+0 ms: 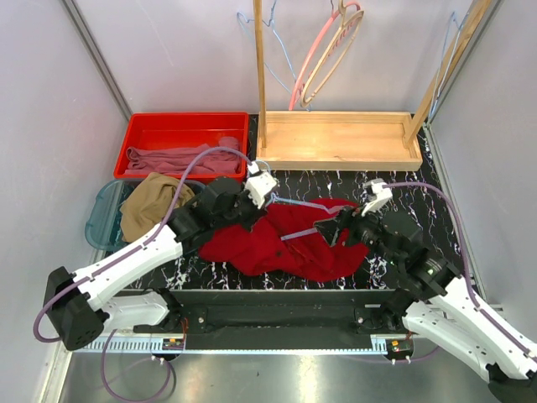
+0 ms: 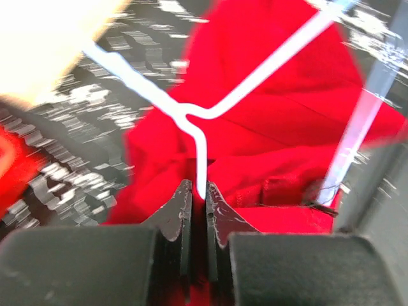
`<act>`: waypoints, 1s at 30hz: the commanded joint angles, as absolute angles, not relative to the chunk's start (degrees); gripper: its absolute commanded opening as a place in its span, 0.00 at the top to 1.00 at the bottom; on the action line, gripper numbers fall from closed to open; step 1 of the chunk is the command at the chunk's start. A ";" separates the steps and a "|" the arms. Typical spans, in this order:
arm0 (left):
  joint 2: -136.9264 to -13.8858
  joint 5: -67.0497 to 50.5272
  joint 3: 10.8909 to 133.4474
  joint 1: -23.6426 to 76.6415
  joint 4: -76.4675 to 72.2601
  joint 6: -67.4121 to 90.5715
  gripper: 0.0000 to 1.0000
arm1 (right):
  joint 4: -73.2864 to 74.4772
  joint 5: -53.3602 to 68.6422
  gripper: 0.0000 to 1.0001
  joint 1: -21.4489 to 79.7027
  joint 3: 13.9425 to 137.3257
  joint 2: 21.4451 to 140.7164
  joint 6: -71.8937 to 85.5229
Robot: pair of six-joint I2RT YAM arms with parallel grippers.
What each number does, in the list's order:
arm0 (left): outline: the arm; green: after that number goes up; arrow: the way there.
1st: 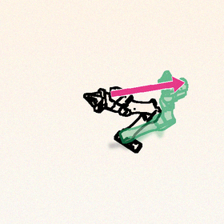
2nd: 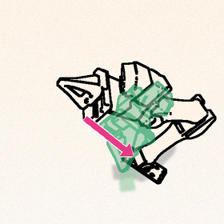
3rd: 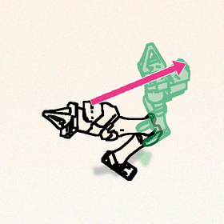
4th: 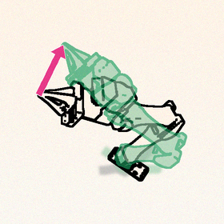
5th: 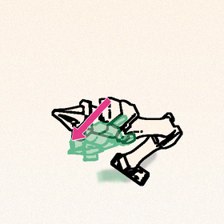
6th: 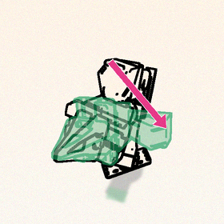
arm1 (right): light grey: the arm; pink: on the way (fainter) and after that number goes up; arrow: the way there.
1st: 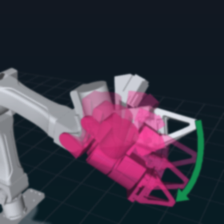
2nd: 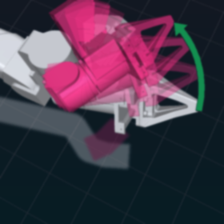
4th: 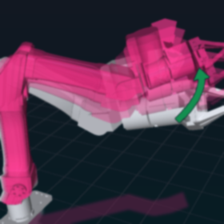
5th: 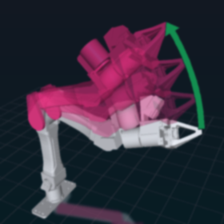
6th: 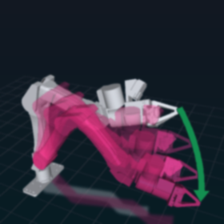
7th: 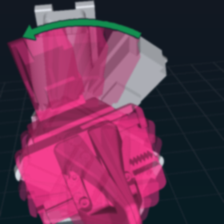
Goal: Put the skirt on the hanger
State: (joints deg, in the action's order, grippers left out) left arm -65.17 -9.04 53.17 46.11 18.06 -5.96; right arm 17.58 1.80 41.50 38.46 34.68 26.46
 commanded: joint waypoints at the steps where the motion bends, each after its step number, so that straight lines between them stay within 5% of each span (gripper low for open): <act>1: -63.63 12.36 54.66 45.53 12.04 -0.19 1.00 | 24.43 -14.40 0.16 42.01 39.56 29.38 28.82; 8: -66.27 17.31 57.56 45.53 14.85 2.28 1.00 | 25.14 -14.18 0.15 42.01 34.46 21.18 29.98; 14: -66.53 18.98 60.46 45.53 15.64 3.25 1.00 | 22.07 1.99 0.16 42.01 32.61 33.03 26.55; 21: -66.53 19.51 61.61 45.61 17.14 4.04 1.00 | 14.60 3.60 0.19 42.10 29.36 41.74 26.28; 30: -63.46 16.35 59.68 45.61 18.19 4.92 1.00 | 0.90 -14.58 0.43 42.01 26.02 49.30 30.85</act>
